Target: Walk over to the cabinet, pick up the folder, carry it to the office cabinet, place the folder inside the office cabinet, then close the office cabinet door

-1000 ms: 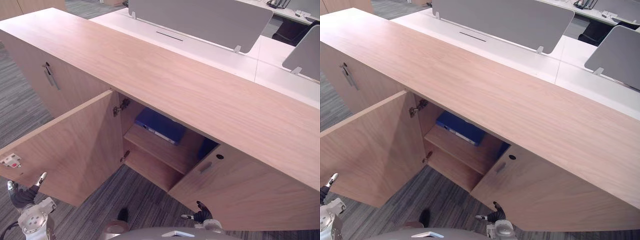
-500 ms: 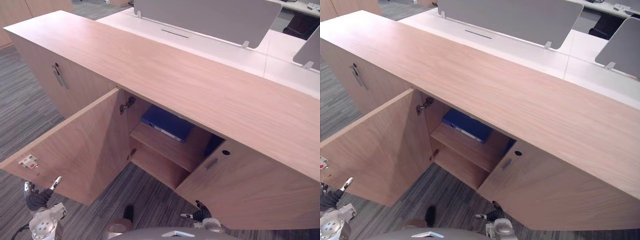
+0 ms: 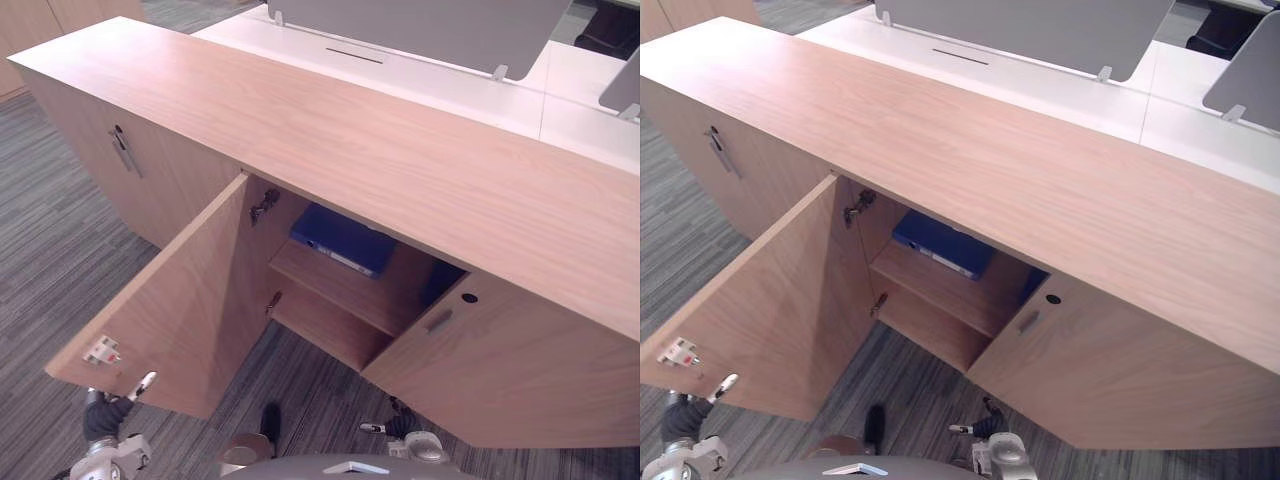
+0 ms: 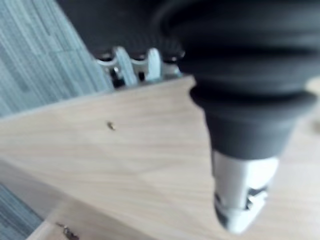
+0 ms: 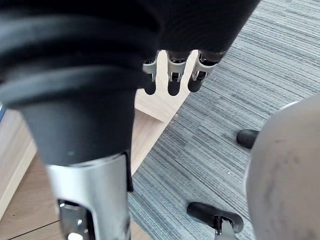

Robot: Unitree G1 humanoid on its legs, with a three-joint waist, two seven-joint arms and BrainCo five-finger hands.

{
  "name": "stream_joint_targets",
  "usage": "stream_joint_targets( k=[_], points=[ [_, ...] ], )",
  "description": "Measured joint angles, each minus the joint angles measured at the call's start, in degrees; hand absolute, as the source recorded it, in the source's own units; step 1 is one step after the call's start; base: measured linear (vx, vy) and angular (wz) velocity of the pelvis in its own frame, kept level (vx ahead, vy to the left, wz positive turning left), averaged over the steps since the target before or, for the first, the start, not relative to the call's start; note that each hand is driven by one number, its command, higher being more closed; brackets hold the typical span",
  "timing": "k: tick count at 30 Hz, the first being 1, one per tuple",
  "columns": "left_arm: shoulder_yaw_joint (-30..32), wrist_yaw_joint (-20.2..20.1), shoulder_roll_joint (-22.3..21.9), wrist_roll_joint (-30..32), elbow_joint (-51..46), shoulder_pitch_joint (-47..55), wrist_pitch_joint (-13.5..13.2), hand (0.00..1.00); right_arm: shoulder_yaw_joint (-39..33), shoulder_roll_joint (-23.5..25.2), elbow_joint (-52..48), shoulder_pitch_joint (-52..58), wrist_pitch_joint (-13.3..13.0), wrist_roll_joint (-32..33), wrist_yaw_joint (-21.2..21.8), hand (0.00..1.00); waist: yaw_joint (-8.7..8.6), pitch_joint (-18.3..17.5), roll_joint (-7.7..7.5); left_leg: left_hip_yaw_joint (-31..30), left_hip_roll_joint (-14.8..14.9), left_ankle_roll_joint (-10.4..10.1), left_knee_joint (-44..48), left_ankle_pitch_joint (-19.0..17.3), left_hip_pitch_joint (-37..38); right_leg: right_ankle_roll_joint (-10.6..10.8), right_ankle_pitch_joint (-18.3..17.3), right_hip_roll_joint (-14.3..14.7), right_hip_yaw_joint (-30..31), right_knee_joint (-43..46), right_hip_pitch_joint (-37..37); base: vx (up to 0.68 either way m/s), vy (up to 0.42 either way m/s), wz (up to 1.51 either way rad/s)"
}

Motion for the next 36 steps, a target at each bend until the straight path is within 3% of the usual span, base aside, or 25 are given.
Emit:
stream_joint_targets(
  k=[6,10,11,13,16,17,18,19,20,22,24,27,30,36],
  points=[
    [-9.5,-5.6,-0.2,1.2,-0.1,1.9,0.2,0.0,-1.4,-0.3,-0.4,0.7,-0.1,0.1,0.2,0.0,-0.48,-0.6,1.65,2.7,0.2,0.0,0.0,0.0,-2.0,-0.6,0.3,0.0,2.7,1.0,-3.5,-0.03,0.032,-0.14],
    [-13.8,-6.1,-1.1,1.4,0.0,2.5,0.4,0.0,-2.2,-0.8,-1.6,0.8,-0.1,0.0,0.2,0.0,-1.67,-0.9,3.08,4.4,0.3,-0.2,0.0,-0.2,-3.3,-2.4,0.3,0.0,4.3,1.4,-5.7,-0.04,0.052,-0.16],
    [-15.3,-6.6,-1.2,2.3,0.2,2.6,0.6,0.0,-2.2,-0.2,-2.4,1.6,-0.2,0.0,0.2,0.0,-2.09,-0.7,2.11,6.7,-0.1,0.6,1.9,-0.8,-4.1,-3.5,0.4,-1.3,5.9,1.1,-7.1,0.0,0.105,-0.41],
    [-17.7,-7.4,-1.3,3.2,0.3,3.6,0.8,0.0,-2.3,-0.7,-3.6,1.9,-0.3,0.1,0.2,0.0,-2.18,-1.3,3.4,8.5,0.2,1.5,1.8,-2.4,-2.4,-4.0,0.9,-0.7,7.5,0.8,-7.6,0.1,0.102,-0.59],
    [-22.8,-8.4,0.6,5.1,0.2,2.9,1.0,0.0,-2.4,-0.3,-4.7,2.1,-0.3,0.1,0.1,0.0,-4.59,-1.5,3.46,11.0,-0.5,1.0,0.1,-2.3,-1.5,-4.1,0.6,-1.2,9.1,1.0,-8.2,0.01,0.093,-0.22],
    [-24.0,-8.4,0.4,5.2,0.4,2.3,1.8,0.0,-2.3,0.0,-5.1,2.1,-0.4,0.0,0.1,0.0,-5.99,-2.3,2.06,11.6,-1.5,-2.0,0.2,-4.6,-2.2,-4.9,-0.1,-2.3,9.9,1.4,-9.5,-0.05,0.125,-0.13],
    [-24.5,-8.4,0.6,5.2,0.8,1.4,2.2,0.0,-2.0,1.0,-4.3,2.2,-0.5,0.0,0.1,0.0,-6.51,-2.9,0.63,12.5,-2.4,0.8,3.5,-4.8,-3.3,-5.1,-0.4,-4.6,10.8,1.3,-10.8,0.02,0.144,-0.6],
    [-26.4,-8.5,0.3,5.6,1.5,0.0,2.6,0.0,-1.8,0.4,-4.7,2.5,-0.7,0.2,0.1,0.0,-5.87,-3.3,2.02,12.3,-0.5,4.4,12.8,-8.1,-3.9,-4.4,0.1,-3.8,12.5,1.5,-11.7,0.1,0.139,-1.11],
    [-28.4,-8.7,0.0,5.7,2.7,-2.0,2.8,0.0,-1.0,-1.0,-5.4,1.8,-0.8,-0.1,0.0,0.0,-6.55,-3.3,3.0,14.3,0.5,1.9,10.4,-11.5,-2.7,-2.6,1.6,-2.7,14.0,1.6,-12.0,0.11,0.101,-1.16],
    [-30.3,-8.8,-0.1,5.7,2.9,-6.1,2.9,0.0,-1.2,-1.0,-5.7,1.6,-0.8,0.0,-0.1,0.0,-8.51,-3.4,4.75,17.1,1.7,1.2,7.5,-10.9,-1.7,-2.5,3.2,0.0,13.4,1.6,-12.6,-0.01,0.052,-0.7],
    [-32.1,-9.2,0.0,5.7,2.7,-10.0,2.4,0.0,-1.0,-0.7,-5.1,1.2,-0.6,0.0,-0.1,0.0,-9.76,-3.9,4.07,19.3,1.6,0.1,5.2,-10.1,-0.9,-2.7,3.6,2.6,13.6,1.6,-12.7,-0.04,0.017,-0.59],
    [-36.6,-10.4,0.0,5.7,2.5,-16.8,1.8,0.0,-1.0,-0.9,-4.8,-0.2,-0.3,0.0,-0.1,0.0,-12.05,-3.9,4.16,22.5,1.2,-1.2,2.4,-9.2,0.0,-2.2,5.1,2.9,15.5,-0.4,-13.7,-0.03,-0.011,-0.54],
    [-36.3,-9.8,0.2,5.3,6.2,-22.7,1.4,0.0,-1.0,-1.1,-5.3,-0.5,-0.5,0.1,-0.1,0.0,-14.19,-3.6,5.19,25.1,1.1,-1.8,0.5,-8.7,1.5,-2.0,7.0,3.1,16.9,-2.0,-13.8,0.02,-0.02,-0.6],
    [-36.4,-16.5,6.5,-8.5,15.2,-31.4,3.2,0.0,-0.6,-4.4,-5.0,-2.0,-0.1,0.0,0.4,0.0,-18.01,-2.9,8.44,27.9,1.3,-1.2,0.3,-7.7,2.1,-0.6,12.0,3.1,18.1,-4.8,-13.8,0.1,-0.035,-0.29]
  ],
)
